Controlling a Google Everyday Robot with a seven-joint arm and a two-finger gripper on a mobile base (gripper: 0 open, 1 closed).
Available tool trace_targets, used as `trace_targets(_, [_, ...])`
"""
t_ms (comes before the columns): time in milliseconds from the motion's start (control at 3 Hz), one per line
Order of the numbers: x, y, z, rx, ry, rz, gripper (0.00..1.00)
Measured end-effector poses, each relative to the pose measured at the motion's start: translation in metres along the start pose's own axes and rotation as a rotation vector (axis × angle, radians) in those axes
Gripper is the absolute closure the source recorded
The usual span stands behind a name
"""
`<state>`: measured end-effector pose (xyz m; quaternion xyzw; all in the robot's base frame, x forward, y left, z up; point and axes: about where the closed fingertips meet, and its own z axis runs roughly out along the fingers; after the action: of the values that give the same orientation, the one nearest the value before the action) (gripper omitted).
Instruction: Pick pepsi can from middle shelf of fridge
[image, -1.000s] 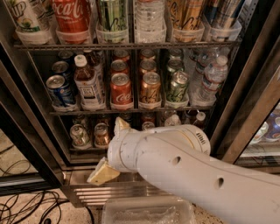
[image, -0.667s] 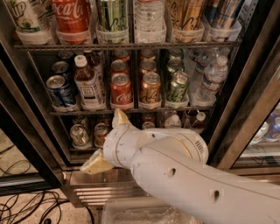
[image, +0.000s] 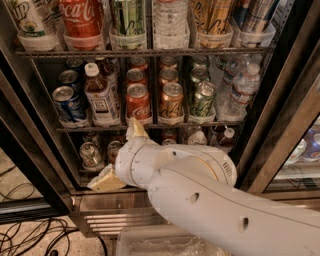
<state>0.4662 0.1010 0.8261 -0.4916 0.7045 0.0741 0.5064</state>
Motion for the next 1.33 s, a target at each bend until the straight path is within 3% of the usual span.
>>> trace_targets(333, [-0.007, 0.007, 0.010, 0.011, -0.063, 0.030, 0.00])
trace_targets(667, [-0.020, 0.029, 0.030, 0.011, -0.168, 0.083, 0.00])
trace_targets(1333, [-0.064, 0.080, 0.049, 0.089, -0.311, 0.023, 0.00])
